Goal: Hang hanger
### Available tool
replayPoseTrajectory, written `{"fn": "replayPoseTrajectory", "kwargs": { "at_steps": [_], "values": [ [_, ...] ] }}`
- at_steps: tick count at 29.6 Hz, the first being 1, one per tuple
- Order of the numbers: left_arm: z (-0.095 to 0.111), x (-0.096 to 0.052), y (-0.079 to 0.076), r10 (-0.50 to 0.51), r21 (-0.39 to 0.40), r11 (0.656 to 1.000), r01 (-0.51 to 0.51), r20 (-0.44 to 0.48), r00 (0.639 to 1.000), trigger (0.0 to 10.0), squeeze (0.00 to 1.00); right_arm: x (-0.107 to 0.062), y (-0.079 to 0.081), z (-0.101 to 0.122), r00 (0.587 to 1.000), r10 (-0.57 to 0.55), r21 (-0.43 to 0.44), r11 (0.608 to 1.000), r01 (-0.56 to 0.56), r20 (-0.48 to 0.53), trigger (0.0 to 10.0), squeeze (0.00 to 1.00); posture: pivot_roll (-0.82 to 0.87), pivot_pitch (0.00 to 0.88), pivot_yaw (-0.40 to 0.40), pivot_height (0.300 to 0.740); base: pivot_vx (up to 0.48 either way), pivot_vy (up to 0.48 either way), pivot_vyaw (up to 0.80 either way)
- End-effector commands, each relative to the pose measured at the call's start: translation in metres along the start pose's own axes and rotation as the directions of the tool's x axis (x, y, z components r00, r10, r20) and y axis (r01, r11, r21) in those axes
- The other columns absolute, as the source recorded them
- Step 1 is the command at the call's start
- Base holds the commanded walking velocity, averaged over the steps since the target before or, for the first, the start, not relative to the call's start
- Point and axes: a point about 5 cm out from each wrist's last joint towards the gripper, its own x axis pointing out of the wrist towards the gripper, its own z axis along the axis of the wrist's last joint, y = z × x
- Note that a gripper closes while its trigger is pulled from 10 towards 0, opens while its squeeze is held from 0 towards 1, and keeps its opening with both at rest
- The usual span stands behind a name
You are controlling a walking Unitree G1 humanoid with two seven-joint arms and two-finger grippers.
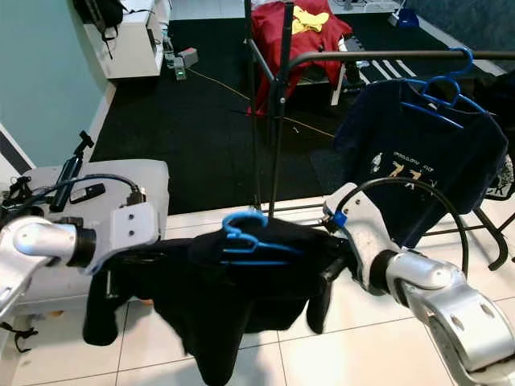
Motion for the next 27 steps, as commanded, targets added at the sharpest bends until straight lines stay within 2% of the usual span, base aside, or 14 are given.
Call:
{"fn": "replayPoseTrajectory", "kwargs": {
  "at_steps": [1, 3, 4, 8, 10, 12, 14, 16, 19, 20, 26, 27],
  "values": [
    [-0.003, -0.005, 0.003, -0.023, 0.058, 0.998, 0.026, -0.051, 0.998, 10.0, 0.0, -0.007, -0.002, 0.003, 1.0, 0.004, 0.005, 1.0, -0.004, 0.01, 0.0, 0.0, -0.05, 0.135, -0.01, 0.74, 0.0, 0.0, 0.0],
    [-0.003, -0.005, 0.003, -0.023, 0.058, 0.998, 0.026, -0.051, 0.998, 10.0, 0.0, -0.007, -0.002, 0.003, 1.0, 0.004, 0.005, 1.0, -0.004, 0.01, 0.0, 0.0, -0.05, 0.135, -0.01, 0.74, 0.0, 0.0, 0.0],
    [-0.006, -0.007, 0.006, -0.035, 0.099, 0.994, 0.043, -0.081, 0.996, 10.0, 0.0, -0.009, -0.002, 0.004, 1.0, 0.022, 0.02, 1.0, -0.023, 0.017, 0.0, 0.0, -0.05, 0.138, -0.013, 0.74, 0.0, 0.0, 0.0],
    [-0.002, -0.01, 0.012, -0.062, 0.158, 0.985, 0.074, -0.078, 0.995, 10.0, 0.0, -0.012, -0.003, 0.006, 0.998, 0.051, 0.033, 0.998, -0.052, 0.024, 0.0, 0.0, -0.05, 0.138, -0.014, 0.74, 0.0, 0.0, 0.0],
    [0.005, -0.008, 0.012, -0.089, 0.173, 0.98, 0.095, -0.043, 0.995, 10.0, 0.0, -0.012, -0.003, 0.006, 0.998, 0.06, 0.034, 0.998, -0.061, 0.025, 0.0, 0.0, -0.05, 0.138, -0.014, 0.74, 0.0, 0.0, 0.0],
    [0.019, 0.0, 0.008, -0.132, 0.186, 0.974, 0.126, 0.015, 0.991, 10.0, 0.0, -0.008, 0.004, 0.009, 0.995, 0.092, 0.048, 0.994, -0.094, 0.043, 0.0, 0.0, -0.05, 0.135, -0.009, 0.74, 0.0, 0.0, 0.0],
    [0.023, 0.004, 0.006, -0.141, 0.191, 0.972, 0.133, 0.027, 0.99, 10.0, 0.0, -0.006, 0.008, 0.011, 0.992, 0.112, 0.057, 0.992, -0.115, 0.059, 0.0, 0.0, -0.05, 0.135, -0.009, 0.74, 0.0, 0.0, 0.0],
    [0.024, 0.01, 0.007, -0.118, 0.178, 0.978, 0.113, 0.021, 0.993, 10.0, 0.0, -0.003, 0.014, 0.015, 0.987, 0.136, 0.067, 0.988, -0.141, 0.08, 0.0, 0.0, -0.05, 0.135, -0.008, 0.74, 0.0, 0.0, 0.0],
    [0.024, 0.01, 0.007, -0.118, 0.178, 0.978, 0.113, 0.021, 0.993, 10.0, 0.0, -0.003, 0.014, 0.015, 0.987, 0.136, 0.067, 0.988, -0.141, 0.08, 0.0, 0.0, -0.05, 0.135, -0.008, 0.74, 0.0, 0.0, 0.0],
    [0.02, 0.023, 0.007, -0.068, 0.133, 0.989, 0.067, -0.001, 0.998, 10.0, 0.0, 0.001, 0.025, 0.02, 0.978, 0.175, 0.09, 0.978, -0.186, 0.117, 0.0, 0.0, -0.05, 0.133, -0.007, 0.74, 0.0, 0.0, 0.0],
    [0.019, 0.03, 0.005, -0.044, 0.108, 0.993, 0.044, 0.002, 0.999, 10.0, 0.0, 0.005, 0.029, 0.022, 0.973, 0.188, 0.106, 0.973, -0.203, 0.133, 0.0, 0.0, -0.05, 0.133, -0.007, 0.74, 0.0, 0.0, 0.0],
    [0.018, 0.033, 0.008, -0.006, 0.095, 0.995, 0.007, -0.004, 1.0, 10.0, 0.0, 0.007, 0.034, 0.024, 0.969, 0.202, 0.117, 0.969, -0.219, 0.145, 0.0, 0.0, -0.05, 0.133, -0.007, 0.74, 0.0, 0.0, 0.0]
  ]
}}
